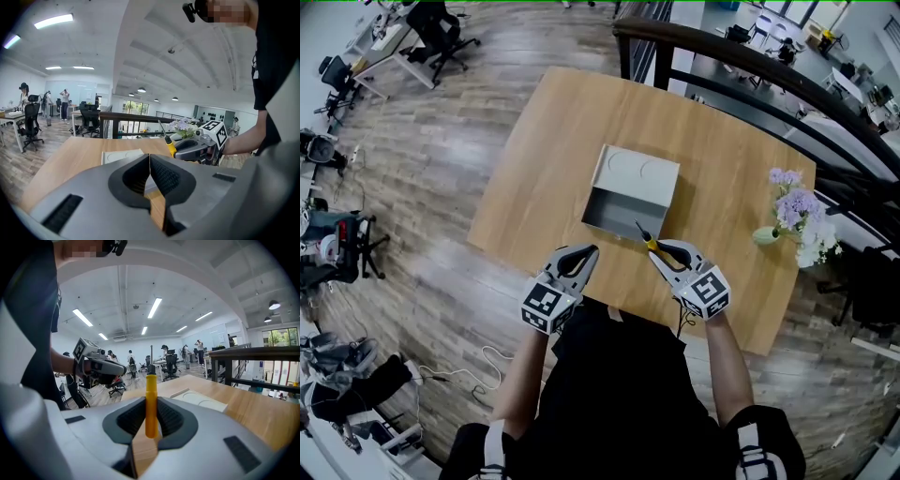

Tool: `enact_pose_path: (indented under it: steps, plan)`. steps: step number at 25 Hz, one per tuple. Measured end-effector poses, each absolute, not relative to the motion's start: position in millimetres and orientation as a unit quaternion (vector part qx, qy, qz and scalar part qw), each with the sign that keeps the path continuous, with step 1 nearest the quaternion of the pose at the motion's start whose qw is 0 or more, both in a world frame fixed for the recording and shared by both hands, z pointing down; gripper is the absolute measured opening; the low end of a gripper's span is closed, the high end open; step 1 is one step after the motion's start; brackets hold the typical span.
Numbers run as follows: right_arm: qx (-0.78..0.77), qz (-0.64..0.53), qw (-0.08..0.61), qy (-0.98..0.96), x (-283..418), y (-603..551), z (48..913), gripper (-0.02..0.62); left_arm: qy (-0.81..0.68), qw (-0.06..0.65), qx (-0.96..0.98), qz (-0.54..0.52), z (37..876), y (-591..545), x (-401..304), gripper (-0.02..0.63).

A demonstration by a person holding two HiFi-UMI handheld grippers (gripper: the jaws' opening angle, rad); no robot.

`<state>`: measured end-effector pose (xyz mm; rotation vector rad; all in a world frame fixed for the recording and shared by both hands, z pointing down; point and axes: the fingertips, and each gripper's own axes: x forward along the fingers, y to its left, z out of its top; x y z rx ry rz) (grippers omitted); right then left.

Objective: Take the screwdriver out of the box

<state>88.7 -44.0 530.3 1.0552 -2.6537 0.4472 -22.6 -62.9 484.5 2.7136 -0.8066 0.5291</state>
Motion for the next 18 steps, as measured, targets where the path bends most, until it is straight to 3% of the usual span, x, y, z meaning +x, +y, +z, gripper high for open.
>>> enact_pose_path:
  steps: [18]
  plan:
    - [0.355,0.153,0.131,-0.913,90.4,-43.0,535.0,0.083,-0.288,0.133,0.93,0.182,487.9,-60.6,-25.9,0.025]
